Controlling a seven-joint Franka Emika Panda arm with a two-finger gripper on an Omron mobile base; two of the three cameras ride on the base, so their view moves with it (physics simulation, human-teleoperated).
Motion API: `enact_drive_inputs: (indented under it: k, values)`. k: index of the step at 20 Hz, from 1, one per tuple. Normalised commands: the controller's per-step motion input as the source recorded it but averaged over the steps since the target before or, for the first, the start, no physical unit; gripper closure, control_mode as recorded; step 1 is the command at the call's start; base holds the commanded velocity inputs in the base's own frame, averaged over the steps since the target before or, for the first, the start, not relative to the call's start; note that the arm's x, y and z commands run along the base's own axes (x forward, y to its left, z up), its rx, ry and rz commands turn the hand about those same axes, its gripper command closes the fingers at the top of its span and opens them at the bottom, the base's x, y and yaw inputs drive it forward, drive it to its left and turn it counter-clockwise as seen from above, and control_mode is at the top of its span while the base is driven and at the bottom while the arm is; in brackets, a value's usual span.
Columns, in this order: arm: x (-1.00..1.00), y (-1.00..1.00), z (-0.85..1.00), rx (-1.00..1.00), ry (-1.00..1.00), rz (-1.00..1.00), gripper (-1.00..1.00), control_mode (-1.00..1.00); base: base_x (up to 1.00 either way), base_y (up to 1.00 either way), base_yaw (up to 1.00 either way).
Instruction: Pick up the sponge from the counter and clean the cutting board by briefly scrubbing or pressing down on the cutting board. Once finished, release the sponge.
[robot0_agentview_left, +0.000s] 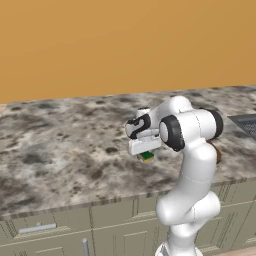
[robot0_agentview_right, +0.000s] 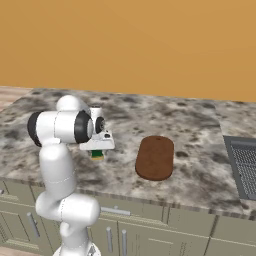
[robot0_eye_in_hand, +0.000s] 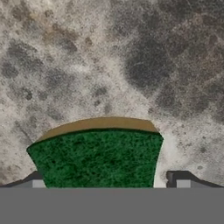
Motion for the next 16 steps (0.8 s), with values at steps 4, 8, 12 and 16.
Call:
enact_drive_inputs:
  k: [4, 8, 12, 16]
  values:
    - [0.0, 0.0, -0.32, 0.0, 0.0, 0.0, -1.0, -1.0, 0.0, 0.0, 0.0]
    - [0.0, 0.01, -0.21, -0.03, 0.02, 0.0, 1.0, -1.0, 0.0, 0.0, 0.0]
    - [-0.13, -0.17, -0.02, 0.0, -0.05, 0.0, 1.0, -1.0, 0.0, 0.0, 0.0]
    - [-0.31, -0.41, 0.19, 0.0, -0.09, 0.0, 1.0, -1.0, 0.0, 0.0, 0.0]
